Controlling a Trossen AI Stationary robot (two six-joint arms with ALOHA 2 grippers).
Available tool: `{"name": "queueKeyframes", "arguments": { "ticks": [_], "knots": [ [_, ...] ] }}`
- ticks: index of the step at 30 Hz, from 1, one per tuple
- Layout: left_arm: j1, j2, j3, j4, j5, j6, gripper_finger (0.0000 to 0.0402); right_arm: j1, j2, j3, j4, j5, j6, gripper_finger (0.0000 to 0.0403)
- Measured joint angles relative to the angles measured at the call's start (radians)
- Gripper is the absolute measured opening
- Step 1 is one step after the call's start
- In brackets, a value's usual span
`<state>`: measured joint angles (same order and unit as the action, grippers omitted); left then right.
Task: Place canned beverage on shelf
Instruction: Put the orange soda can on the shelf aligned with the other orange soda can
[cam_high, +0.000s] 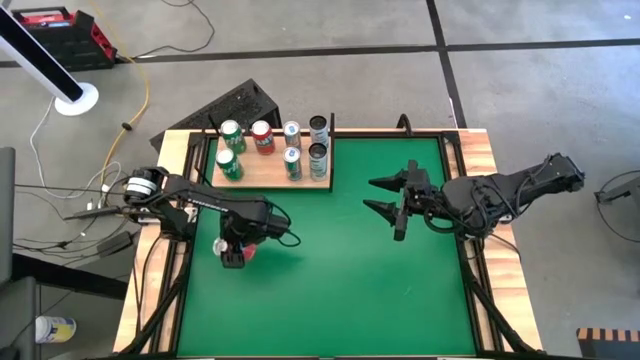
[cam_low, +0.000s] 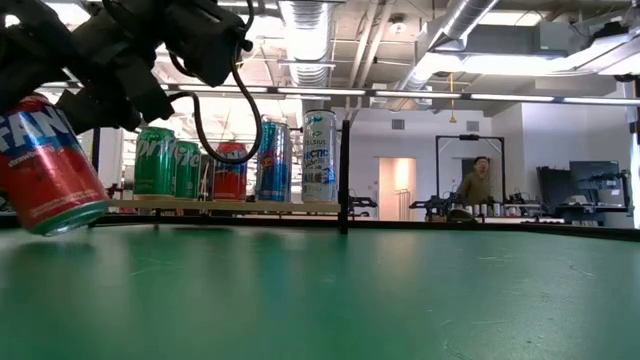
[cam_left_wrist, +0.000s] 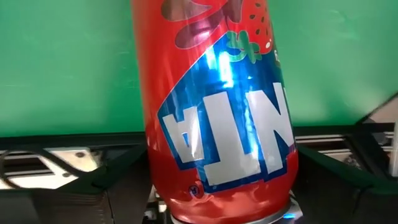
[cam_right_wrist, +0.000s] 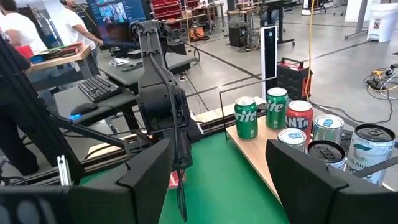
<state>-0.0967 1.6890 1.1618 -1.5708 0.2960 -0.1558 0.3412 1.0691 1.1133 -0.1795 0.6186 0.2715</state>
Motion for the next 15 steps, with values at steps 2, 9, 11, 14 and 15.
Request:
{"name": "queueKeyframes", "arguments": {
  "ticks": [2, 9, 11, 14, 15],
  "knots": [
    [-0.001, 0.0, 0.0, 0.0, 0.011, 0.0, 0.0314, -0.004, 0.0, 0.0, 0.0, 0.0, 0.0, 0.0281],
    [0.0, 0.0, 0.01, 0.0, 0.006, 0.019, 0.0323, -0.004, 0.0, 0.0, 0.0, -0.011, -0.009, 0.0281],
    [0.0, 0.0, 0.021, -0.001, 0.005, 0.021, 0.0323, -0.004, 0.0, 0.0, 0.0, -0.015, -0.011, 0.0281],
    [0.0, 0.0, 0.056, -0.004, 0.003, 0.031, 0.0324, -0.004, 0.0, 0.0, -0.001, -0.015, -0.014, 0.0281],
    [0.0, 0.0, 0.07, -0.003, 0.002, 0.032, 0.0324, -0.003, 0.0, 0.0, -0.001, -0.015, -0.016, 0.0281]
  ]
}}
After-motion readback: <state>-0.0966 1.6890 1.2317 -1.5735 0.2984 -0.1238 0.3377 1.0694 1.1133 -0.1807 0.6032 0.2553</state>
